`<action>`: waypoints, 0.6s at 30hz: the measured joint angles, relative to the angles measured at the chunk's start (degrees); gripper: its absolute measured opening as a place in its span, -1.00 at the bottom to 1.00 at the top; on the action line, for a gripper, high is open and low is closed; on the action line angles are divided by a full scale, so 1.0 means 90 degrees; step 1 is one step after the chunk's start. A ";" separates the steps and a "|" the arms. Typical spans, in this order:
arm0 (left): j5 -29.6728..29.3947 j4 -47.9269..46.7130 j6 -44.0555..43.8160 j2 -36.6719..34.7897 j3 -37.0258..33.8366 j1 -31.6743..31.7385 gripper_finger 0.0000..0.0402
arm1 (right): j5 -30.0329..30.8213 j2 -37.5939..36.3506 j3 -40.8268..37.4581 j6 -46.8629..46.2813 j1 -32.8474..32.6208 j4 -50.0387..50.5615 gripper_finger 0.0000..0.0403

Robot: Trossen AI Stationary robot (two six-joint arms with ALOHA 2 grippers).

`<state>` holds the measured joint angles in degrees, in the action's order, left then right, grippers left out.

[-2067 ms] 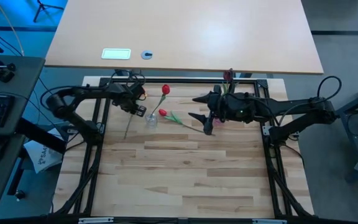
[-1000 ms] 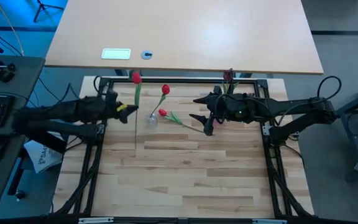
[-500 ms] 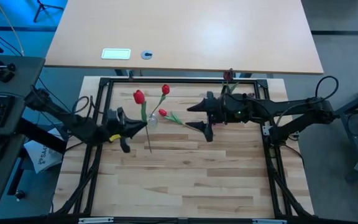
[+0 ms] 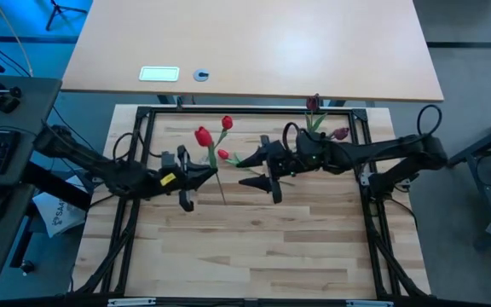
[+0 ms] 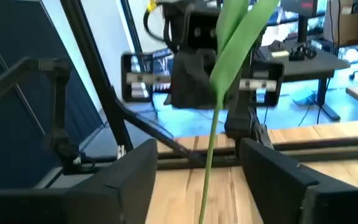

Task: Sort flowers into vase by color
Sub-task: Put the left red tulip into the transparent vase

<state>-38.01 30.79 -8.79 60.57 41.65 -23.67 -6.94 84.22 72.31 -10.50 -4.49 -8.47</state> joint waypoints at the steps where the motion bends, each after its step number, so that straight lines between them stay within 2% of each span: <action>1: 0.0100 0.0030 0.0002 0.0035 0.0000 0.0030 -1.00 | 0.0002 0.0027 0.0000 0.0000 0.0000 -0.0127 0.08; 9: 0.0723 0.0052 0.0003 0.0286 0.0000 0.0248 -1.00 | 0.0044 0.0183 0.0000 -0.0542 0.0000 -0.0554 -0.23; 18: 0.1320 0.0066 0.0002 0.0452 0.0000 0.0538 -1.00 | 0.0044 0.0367 0.0000 -0.0554 0.0000 -0.0762 -0.28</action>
<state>-26.13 31.39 -8.78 64.64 41.65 -18.83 -6.55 87.52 72.31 -15.49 -4.49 -15.33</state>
